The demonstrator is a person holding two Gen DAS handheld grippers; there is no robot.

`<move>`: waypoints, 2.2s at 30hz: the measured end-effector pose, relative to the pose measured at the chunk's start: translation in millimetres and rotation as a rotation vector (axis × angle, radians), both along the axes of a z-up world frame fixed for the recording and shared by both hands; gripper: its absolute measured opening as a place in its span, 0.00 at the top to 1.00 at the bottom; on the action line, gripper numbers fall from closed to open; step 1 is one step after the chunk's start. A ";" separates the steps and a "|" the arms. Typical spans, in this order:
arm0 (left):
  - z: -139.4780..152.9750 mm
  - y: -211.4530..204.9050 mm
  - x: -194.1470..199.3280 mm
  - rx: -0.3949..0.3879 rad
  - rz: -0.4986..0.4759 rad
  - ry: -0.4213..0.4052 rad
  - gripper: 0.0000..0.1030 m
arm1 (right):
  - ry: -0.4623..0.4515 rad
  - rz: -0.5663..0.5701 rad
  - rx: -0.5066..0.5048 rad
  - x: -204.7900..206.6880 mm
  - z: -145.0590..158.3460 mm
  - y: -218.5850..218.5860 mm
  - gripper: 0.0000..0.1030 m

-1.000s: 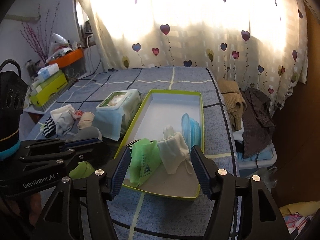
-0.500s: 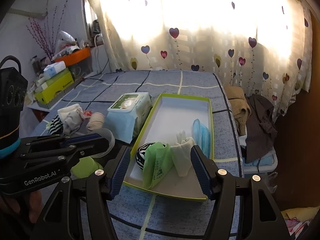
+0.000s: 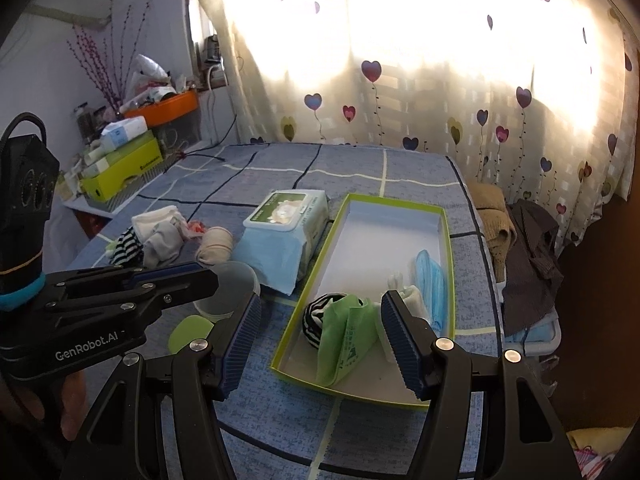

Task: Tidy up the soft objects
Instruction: 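Withdraw both grippers from the tray back toward the pile, then grasp the grey sock with the left gripper while the right gripper grasps the red-printed bag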

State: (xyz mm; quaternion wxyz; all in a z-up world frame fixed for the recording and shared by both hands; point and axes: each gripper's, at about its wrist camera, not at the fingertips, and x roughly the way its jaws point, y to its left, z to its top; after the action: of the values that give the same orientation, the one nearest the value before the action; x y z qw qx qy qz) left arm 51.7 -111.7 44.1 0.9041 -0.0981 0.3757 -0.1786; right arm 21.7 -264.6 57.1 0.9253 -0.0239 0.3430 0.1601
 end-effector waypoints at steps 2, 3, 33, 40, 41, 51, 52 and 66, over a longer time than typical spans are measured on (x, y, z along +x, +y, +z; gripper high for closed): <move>0.1 7.2 -0.8 -0.001 0.015 -0.001 0.83 | -0.002 0.011 -0.004 0.8 0.9 6.4 0.39; 0.2 12.3 -1.3 -0.003 0.026 -0.002 0.83 | -0.004 0.020 -0.005 1.5 1.6 10.7 0.39; -43.6 166.3 21.1 -0.059 0.364 0.068 0.61 | 0.014 0.300 -0.111 54.2 -3.4 140.8 0.39; -66.8 176.4 38.8 -0.043 0.389 0.128 0.60 | 0.033 0.323 -0.132 66.6 -8.8 151.3 0.39; -68.2 177.4 40.1 -0.038 0.394 0.130 0.60 | 0.037 0.325 -0.134 68.4 -9.6 152.4 0.39; -81.8 182.4 59.6 -0.016 0.404 0.148 0.53 | 0.057 0.391 -0.181 90.6 -16.6 173.6 0.39; -83.8 182.1 61.5 -0.013 0.405 0.152 0.53 | 0.058 0.399 -0.190 93.3 -17.3 176.5 0.39; -101.2 188.3 70.4 -0.013 0.431 0.171 0.59 | 0.143 0.537 -0.319 140.4 -45.0 225.2 0.40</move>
State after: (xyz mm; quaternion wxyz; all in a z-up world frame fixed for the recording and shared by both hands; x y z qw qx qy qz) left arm 122.1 76.6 -57.1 0.8856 -0.1966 0.4201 0.0249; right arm 162.2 -39.4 12.1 0.8082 -0.2470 0.4094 0.3439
